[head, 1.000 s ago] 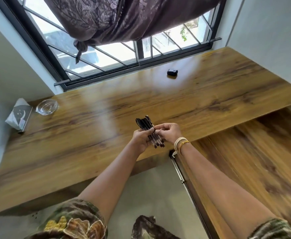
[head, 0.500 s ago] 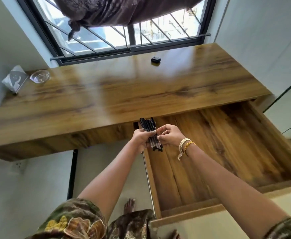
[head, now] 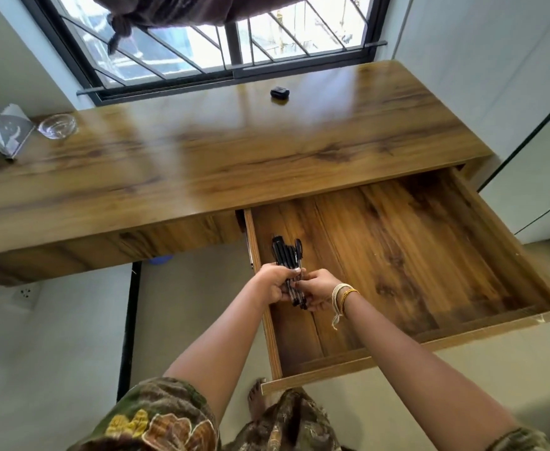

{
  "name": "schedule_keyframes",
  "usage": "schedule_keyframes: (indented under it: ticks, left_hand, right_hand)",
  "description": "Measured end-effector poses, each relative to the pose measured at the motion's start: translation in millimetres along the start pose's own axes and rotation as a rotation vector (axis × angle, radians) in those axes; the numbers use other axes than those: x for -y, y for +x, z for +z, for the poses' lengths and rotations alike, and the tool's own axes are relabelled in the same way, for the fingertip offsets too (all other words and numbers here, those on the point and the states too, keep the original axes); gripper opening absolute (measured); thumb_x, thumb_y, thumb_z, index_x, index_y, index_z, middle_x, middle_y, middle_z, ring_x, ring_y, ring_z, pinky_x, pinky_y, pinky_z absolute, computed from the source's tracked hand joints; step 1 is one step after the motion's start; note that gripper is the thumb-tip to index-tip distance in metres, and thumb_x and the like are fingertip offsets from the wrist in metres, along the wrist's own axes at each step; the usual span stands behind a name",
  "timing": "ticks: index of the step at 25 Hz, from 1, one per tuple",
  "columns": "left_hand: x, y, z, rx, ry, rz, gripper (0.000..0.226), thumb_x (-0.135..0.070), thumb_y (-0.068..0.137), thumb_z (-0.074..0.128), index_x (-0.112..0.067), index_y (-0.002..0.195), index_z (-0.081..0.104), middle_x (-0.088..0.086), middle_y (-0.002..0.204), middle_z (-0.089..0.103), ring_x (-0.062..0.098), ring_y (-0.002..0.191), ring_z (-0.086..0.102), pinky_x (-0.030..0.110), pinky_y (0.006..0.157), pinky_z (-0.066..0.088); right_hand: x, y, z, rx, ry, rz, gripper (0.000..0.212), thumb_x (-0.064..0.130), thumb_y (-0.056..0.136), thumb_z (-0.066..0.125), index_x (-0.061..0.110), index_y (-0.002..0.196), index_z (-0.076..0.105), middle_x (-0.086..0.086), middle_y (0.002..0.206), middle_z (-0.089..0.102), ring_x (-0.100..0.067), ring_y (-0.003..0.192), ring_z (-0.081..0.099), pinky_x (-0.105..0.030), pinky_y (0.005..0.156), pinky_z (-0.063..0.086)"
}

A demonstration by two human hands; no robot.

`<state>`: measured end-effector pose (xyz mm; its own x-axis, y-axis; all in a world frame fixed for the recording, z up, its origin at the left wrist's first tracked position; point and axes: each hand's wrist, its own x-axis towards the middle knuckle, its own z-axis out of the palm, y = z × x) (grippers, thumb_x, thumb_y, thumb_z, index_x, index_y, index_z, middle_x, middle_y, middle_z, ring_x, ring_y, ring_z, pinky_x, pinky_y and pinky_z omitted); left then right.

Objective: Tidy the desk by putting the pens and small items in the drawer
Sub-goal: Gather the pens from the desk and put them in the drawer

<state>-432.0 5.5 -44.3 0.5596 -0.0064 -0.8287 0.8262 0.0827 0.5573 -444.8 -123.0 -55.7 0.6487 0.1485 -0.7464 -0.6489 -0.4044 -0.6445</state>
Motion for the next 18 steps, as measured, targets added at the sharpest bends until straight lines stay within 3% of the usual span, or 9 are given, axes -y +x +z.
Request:
schedule_keyframes:
  ticks: [3,6,11,14,16,18]
  left_hand:
    - [-1.7,4.5,3.6,-0.022,0.111,-0.051,0.03,-0.012,0.089,0.065,-0.007,0.118,0.065,0.013,0.107,0.071,0.027,0.096,0.068,0.044,0.074,0.06]
    - [-1.5,5.6,8.5,0.018,0.105,-0.14,0.014,-0.014,0.094,0.059,-0.01,0.092,0.073,0.013,0.114,0.068,0.029,0.106,0.064,0.046,0.093,0.054]
    - [5.2,3.9,13.8,0.056,-0.018,-0.206,0.02,-0.014,0.097,0.053,-0.009,0.086,0.069,0.012,0.094,0.064,0.027,0.09,0.063,0.045,0.094,0.052]
    - [7.3,11.1,13.7,0.032,-0.083,-0.246,0.016,-0.012,0.096,0.055,-0.003,0.094,0.068,0.016,0.105,0.065,0.033,0.099,0.064,0.052,0.096,0.049]
    - [10.6,22.7,14.9,-0.026,-0.052,-0.23,0.021,-0.01,0.091,0.061,0.0,0.11,0.064,0.021,0.113,0.064,0.038,0.104,0.063,0.056,0.095,0.049]
    - [21.9,57.9,14.9,-0.105,0.02,-0.249,0.036,-0.006,0.084,0.065,0.001,0.119,0.058,0.023,0.108,0.065,0.039,0.098,0.065,0.057,0.089,0.052]
  right_hand:
    - [-8.9,1.0,-0.6,0.075,0.155,0.029,0.029,0.027,0.089,0.064,0.008,0.112,0.064,-0.012,0.095,0.07,-0.022,0.081,0.067,-0.035,0.072,0.056]
    - [-13.7,3.8,0.3,0.083,0.238,0.03,0.024,0.021,0.091,0.062,0.007,0.11,0.064,-0.013,0.093,0.07,-0.024,0.084,0.067,-0.04,0.081,0.055]
    - [-11.5,4.3,5.7,0.058,0.242,0.026,0.019,0.01,0.095,0.054,0.001,0.109,0.061,-0.014,0.09,0.067,-0.026,0.085,0.066,-0.045,0.091,0.052]
    - [-9.2,4.7,11.2,0.019,0.217,0.055,0.012,0.011,0.096,0.052,0.007,0.097,0.062,-0.017,0.099,0.068,-0.033,0.099,0.065,-0.049,0.093,0.051]
    - [-10.3,12.1,15.2,-0.009,0.167,0.078,0.016,0.014,0.095,0.054,0.003,0.1,0.063,-0.023,0.108,0.068,-0.037,0.103,0.066,-0.054,0.094,0.051]
    - [-11.8,19.2,16.7,-0.044,0.109,0.126,0.028,0.016,0.091,0.058,-0.004,0.111,0.06,-0.026,0.109,0.067,-0.038,0.1,0.067,-0.055,0.09,0.053]
